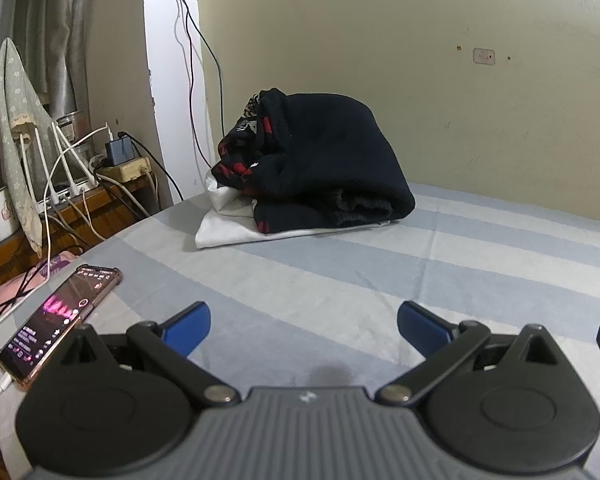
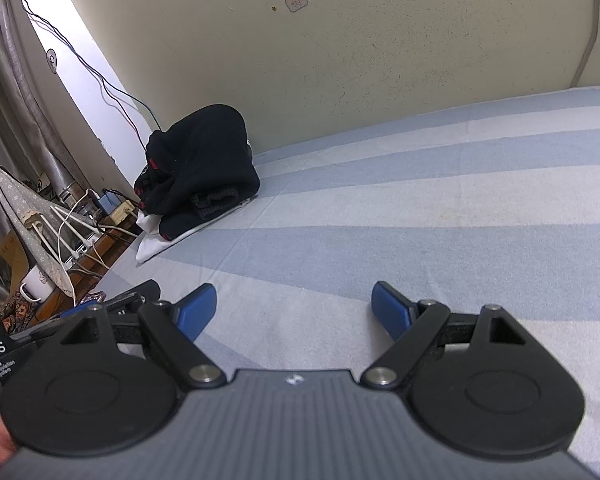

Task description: Fold small clothes

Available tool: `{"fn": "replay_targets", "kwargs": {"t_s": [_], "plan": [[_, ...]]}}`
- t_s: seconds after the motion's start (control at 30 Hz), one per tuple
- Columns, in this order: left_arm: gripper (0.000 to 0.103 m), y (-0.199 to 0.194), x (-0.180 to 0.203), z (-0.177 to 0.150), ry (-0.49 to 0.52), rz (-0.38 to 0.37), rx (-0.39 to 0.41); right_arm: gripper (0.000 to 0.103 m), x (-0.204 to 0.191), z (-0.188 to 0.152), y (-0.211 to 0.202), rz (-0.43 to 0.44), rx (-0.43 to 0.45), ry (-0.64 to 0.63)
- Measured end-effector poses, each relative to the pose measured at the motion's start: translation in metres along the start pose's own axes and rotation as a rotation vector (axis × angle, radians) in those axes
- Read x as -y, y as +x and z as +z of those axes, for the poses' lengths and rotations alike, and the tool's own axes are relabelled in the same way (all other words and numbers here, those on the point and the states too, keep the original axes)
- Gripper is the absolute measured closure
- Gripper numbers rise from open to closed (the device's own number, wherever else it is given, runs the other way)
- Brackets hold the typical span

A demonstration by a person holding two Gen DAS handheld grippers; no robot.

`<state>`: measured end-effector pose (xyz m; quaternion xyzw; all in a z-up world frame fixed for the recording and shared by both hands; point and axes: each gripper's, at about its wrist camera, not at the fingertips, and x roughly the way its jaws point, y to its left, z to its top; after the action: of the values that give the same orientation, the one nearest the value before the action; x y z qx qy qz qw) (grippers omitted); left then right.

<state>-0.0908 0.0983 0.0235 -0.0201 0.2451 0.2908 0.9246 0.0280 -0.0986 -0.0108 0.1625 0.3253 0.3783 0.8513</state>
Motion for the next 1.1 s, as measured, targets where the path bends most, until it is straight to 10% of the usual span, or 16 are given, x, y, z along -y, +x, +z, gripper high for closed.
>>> {"fn": "replay_targets", "kwargs": {"t_s": [1.1], "plan": [[0.000,-0.001,-0.010,0.000,-0.048,0.069,-0.005,0.016,0.000,0.000,0.000,0.001,0.000,0.000]]}}
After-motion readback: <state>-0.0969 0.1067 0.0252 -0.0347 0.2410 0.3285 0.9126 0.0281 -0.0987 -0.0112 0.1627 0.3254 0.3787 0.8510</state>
